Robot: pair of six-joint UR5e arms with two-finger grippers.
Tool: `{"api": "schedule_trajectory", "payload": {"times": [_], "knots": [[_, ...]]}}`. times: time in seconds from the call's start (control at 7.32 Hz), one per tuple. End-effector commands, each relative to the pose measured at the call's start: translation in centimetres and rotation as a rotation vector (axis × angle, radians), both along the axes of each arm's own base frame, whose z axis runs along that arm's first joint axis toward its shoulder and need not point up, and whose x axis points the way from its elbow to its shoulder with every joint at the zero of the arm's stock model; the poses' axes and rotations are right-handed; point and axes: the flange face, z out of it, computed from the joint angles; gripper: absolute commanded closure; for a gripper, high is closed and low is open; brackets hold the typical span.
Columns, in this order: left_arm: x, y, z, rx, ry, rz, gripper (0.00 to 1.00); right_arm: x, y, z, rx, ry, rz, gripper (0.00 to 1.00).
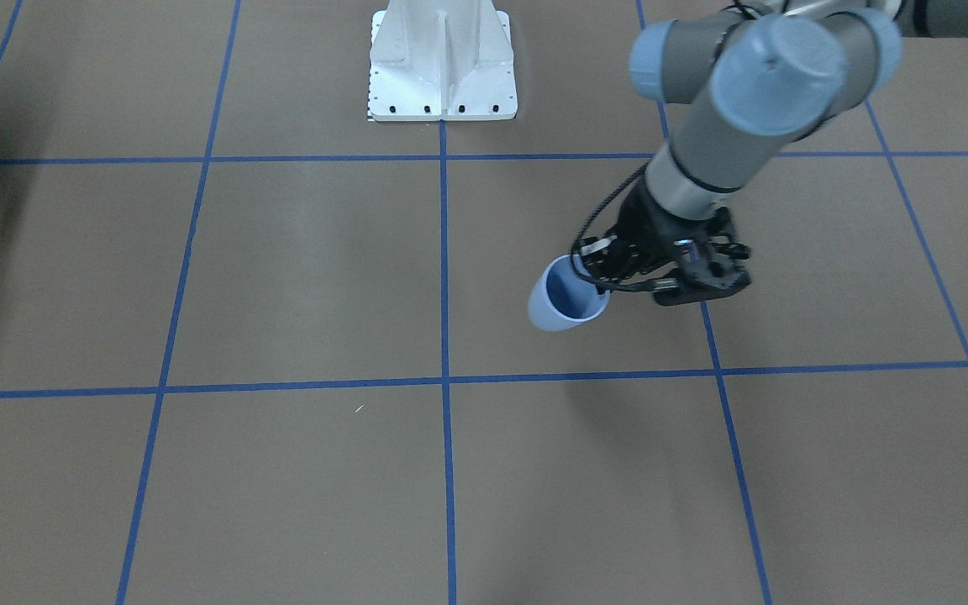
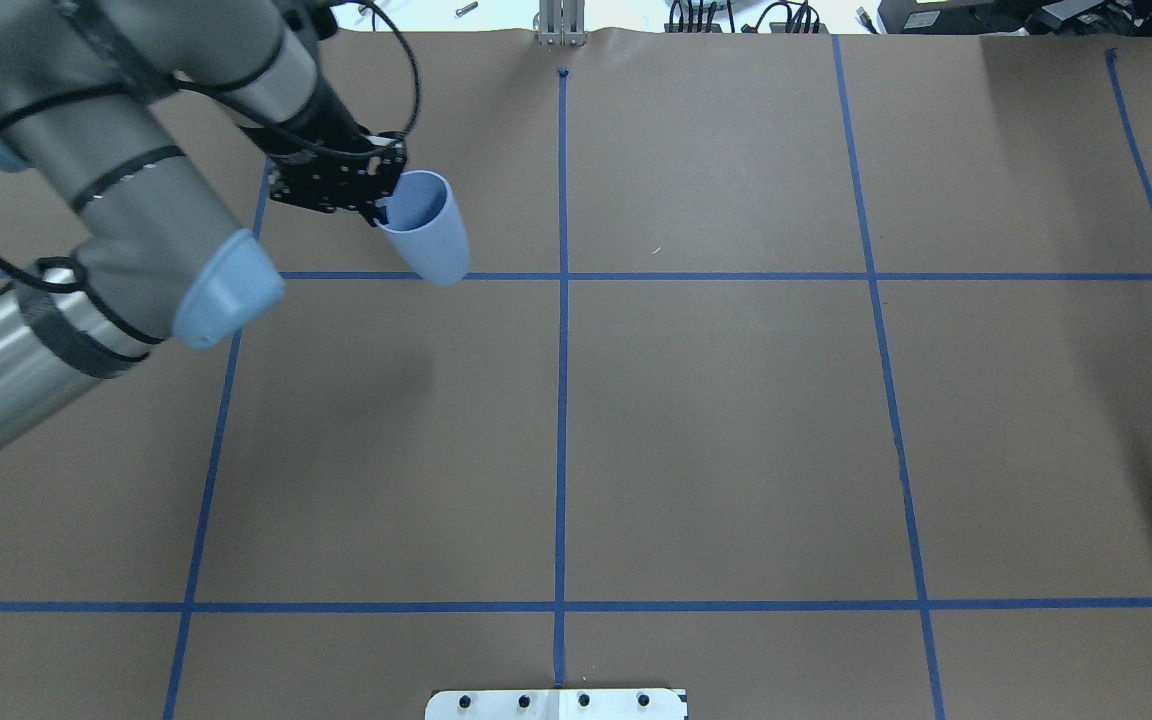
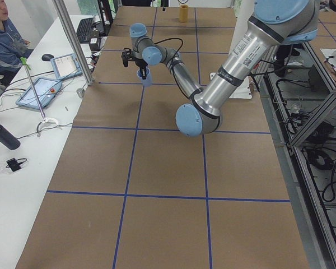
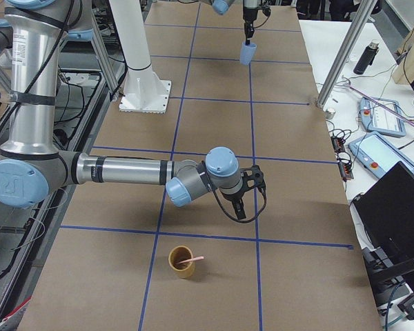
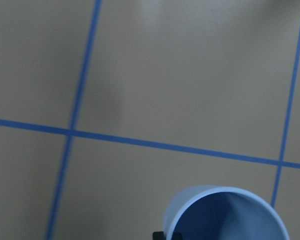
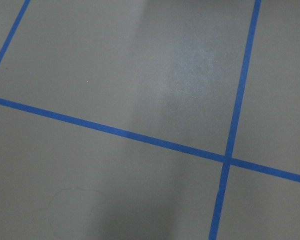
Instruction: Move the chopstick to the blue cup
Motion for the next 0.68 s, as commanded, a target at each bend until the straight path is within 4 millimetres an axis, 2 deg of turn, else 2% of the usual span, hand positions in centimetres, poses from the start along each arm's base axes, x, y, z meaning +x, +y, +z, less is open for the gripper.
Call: {"api": "schedule_trajectory", "payload": {"times": [0.0,0.14,0.27,0.41,0.55], "knots": [[9.0,0.9,-1.7,0.028,-0.013,-0.021,1.00,-0.3,0.0,-0.1,-0.003,-0.002,-0.002,0.00],[10.2,1.1,-1.8,0.024,-0.019,-0.009,1.00,-0.4,0.0,-0.1,-0.006,-0.005,0.000,0.00],[12.0,2.6,-1.8,0.049,-0.038,-0.008,1.00,-0.4,0.0,-0.1,-0.006,-0.004,0.001,0.00],[12.8,3.3,-1.9,0.060,-0.041,-0.006,1.00,-0.4,0.0,-0.1,-0.008,-0.006,0.001,0.00],[12.7,3.4,-2.1,0.063,-0.038,-0.006,1.00,-0.4,0.0,-0.1,-0.007,-0.004,0.002,0.00]]}}
